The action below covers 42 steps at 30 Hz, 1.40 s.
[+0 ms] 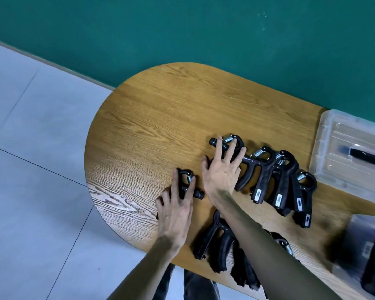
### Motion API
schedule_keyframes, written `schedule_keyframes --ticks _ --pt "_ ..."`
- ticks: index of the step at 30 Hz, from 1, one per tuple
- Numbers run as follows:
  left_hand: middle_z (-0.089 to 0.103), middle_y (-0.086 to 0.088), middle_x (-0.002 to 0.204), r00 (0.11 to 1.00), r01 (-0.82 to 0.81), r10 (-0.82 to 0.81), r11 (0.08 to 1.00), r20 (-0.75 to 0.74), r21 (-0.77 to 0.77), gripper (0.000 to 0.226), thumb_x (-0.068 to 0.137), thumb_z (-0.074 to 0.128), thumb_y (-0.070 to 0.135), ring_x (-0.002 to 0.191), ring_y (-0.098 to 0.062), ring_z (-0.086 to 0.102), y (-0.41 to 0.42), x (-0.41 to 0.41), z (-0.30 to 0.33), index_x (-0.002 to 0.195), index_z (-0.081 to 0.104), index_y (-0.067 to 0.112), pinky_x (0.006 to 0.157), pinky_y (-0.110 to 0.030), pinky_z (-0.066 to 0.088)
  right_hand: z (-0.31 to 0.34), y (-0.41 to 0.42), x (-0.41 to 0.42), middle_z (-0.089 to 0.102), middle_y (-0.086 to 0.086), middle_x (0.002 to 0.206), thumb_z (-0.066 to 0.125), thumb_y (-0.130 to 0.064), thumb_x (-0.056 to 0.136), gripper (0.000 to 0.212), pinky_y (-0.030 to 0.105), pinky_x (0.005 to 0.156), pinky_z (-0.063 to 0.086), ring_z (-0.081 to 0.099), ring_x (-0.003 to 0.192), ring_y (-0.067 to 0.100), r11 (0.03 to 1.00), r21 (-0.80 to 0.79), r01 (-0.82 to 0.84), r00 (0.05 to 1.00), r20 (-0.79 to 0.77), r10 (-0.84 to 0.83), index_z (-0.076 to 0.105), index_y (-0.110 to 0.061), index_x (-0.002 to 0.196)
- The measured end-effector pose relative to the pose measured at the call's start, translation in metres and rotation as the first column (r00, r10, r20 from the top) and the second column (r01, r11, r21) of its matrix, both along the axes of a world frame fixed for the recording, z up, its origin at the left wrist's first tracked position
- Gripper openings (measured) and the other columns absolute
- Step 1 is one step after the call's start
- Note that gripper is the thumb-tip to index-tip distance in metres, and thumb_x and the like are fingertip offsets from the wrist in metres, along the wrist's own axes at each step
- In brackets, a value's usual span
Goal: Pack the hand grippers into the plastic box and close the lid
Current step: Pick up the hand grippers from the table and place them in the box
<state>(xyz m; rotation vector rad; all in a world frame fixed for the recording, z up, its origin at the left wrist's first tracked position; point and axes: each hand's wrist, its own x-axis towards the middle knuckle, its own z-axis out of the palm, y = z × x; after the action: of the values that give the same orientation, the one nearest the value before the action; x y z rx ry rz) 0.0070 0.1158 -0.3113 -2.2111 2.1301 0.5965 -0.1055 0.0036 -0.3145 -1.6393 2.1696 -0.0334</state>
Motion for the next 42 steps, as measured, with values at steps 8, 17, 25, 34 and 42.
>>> schedule_keyframes --ticks 8,17,25,34,42 --pt "-0.023 -0.015 0.164 1.0 -0.023 0.023 1.0 -0.002 -0.022 0.083 0.1 0.052 0.022 0.102 -0.022 0.037 -0.004 0.003 0.002 0.159 -0.005 0.033 0.086 -0.041 0.041 0.004 0.01 -0.006 -0.001 -0.007 0.168 0.059 -0.027 0.093 0.077 0.058 0.114 0.025 0.008 0.15 0.036 0.994 -0.016 -0.108 0.989 0.102 0.109 0.018 -0.039 0.157" --pt "-0.023 -0.016 0.163 0.999 -0.041 0.041 0.998 0.0 -0.045 0.087 0.101 0.052 0.021 0.103 -0.026 0.04 -0.011 0.012 0.024 0.157 -0.014 0.033 0.085 -0.041 0.04 0.038 0.031 -0.017 0.009 -0.001 0.168 0.06 -0.023 0.09 0.07 0.053 0.106 0.032 0.023 0.142 0.038 0.98 -0.086 -0.18 0.983 0.023 0.182 0.033 -0.033 0.154" --pt "0.006 -0.022 0.165 0.996 -0.035 0.023 0.988 -0.083 -0.151 0.067 0.103 0.05 0.026 0.09 -0.028 0.04 -0.044 -0.036 0.078 0.159 0.014 0.032 0.073 -0.039 0.03 0.108 0.055 -0.066 0.021 0.004 0.165 0.067 -0.018 0.079 0.072 0.054 0.092 0.041 0.035 0.136 0.044 0.972 -0.165 -0.17 0.98 -0.135 0.148 0.045 -0.029 0.147" --pt "0.009 -0.022 0.165 0.984 0.048 -0.09 0.966 -0.154 -0.255 0.065 0.099 0.051 0.02 0.093 -0.028 0.04 -0.043 -0.137 0.141 0.158 0.024 0.029 0.079 -0.044 0.039 0.166 0.093 -0.158 0.026 0.006 0.164 0.068 -0.013 0.076 0.075 0.053 0.087 0.041 0.038 0.129 0.045 0.955 -0.293 -0.043 0.986 -0.166 -0.007 0.047 -0.027 0.147" --pt "0.011 -0.022 0.164 0.972 0.073 -0.137 0.949 -0.193 -0.306 0.061 0.101 0.048 0.021 0.102 -0.034 0.041 -0.013 -0.271 0.185 0.157 0.026 0.028 0.085 -0.049 0.041 0.208 0.144 -0.28 0.025 0.005 0.164 0.064 -0.012 0.075 0.075 0.055 0.088 0.043 0.04 0.127 0.045 0.927 -0.372 0.05 0.983 -0.148 -0.112 0.047 -0.028 0.146"
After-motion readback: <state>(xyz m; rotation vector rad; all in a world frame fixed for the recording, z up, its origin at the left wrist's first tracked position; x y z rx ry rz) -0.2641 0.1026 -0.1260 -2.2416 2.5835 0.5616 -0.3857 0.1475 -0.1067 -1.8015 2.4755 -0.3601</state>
